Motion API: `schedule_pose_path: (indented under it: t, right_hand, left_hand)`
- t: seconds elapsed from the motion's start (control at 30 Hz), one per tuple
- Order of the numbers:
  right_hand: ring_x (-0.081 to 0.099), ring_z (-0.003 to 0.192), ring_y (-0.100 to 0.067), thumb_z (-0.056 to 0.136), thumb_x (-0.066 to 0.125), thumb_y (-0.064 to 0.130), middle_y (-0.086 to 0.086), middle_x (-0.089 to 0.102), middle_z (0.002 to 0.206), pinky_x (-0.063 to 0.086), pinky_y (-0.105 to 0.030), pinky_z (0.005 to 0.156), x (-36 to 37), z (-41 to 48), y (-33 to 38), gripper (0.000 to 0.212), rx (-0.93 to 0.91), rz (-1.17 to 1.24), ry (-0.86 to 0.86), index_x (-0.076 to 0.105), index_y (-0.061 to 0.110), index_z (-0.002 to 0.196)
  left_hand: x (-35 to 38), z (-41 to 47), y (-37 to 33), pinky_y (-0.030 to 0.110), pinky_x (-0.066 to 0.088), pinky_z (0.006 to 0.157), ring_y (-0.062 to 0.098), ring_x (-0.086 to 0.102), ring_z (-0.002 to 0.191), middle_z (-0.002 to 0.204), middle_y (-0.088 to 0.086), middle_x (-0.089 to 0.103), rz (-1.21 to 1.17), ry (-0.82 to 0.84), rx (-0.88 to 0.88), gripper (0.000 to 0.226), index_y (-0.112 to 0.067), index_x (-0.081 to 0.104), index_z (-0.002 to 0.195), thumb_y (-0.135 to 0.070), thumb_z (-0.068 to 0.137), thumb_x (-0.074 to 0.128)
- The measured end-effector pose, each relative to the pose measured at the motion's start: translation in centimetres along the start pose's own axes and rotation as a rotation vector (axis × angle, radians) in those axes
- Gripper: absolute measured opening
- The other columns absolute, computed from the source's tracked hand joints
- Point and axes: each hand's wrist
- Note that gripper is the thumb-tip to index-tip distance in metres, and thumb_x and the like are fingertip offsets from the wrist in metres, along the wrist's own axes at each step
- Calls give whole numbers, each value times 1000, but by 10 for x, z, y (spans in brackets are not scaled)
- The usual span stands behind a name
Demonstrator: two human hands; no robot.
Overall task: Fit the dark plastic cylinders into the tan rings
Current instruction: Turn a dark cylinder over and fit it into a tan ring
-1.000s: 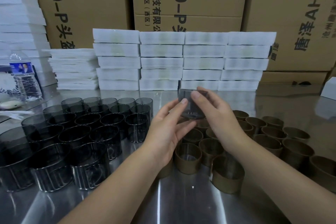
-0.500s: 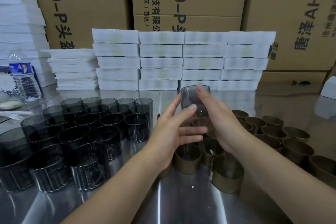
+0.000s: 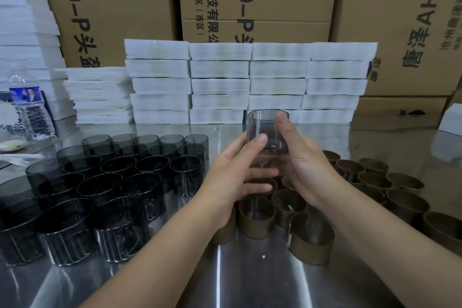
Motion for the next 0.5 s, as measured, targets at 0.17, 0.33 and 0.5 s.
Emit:
schedule_pose_path:
  t: [0.17,0.33,0.5]
  right_hand:
    - [71,97,-22,52,71,64,-3,76,98,53,-38,89,-2,0,-3,68,-16,-50,-78,73,15,99]
    - [73,88,-20,52,76,57,-5,76,92,54,-28,73,-1,0,-5,60,-43,-14,-51,71,15,95]
    - [72,94,-24,49,81,56,-7,76,97,55,-38,86,1,2,-10,67,-67,-37,-52,71,13,100]
  left_hand:
    - [1,0,4,23,60,63,5,73,77,78,-16,75,148,-64,82,33,-39,58,109,-28,83,74]
    - [3,-2,7,27,58,66,1,71,78,88,-5,75,236,-94,152,31,-36,64,102,-17,81,77]
    - [4,-2,5,8,48,60,-3,69,72,90,-7,74,306,-140,217,29,-21,68,107,-14,81,78]
Point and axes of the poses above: each hand's wrist, its own z-axis towards the middle knuckle, its own x-axis out of the palm, y = z × x
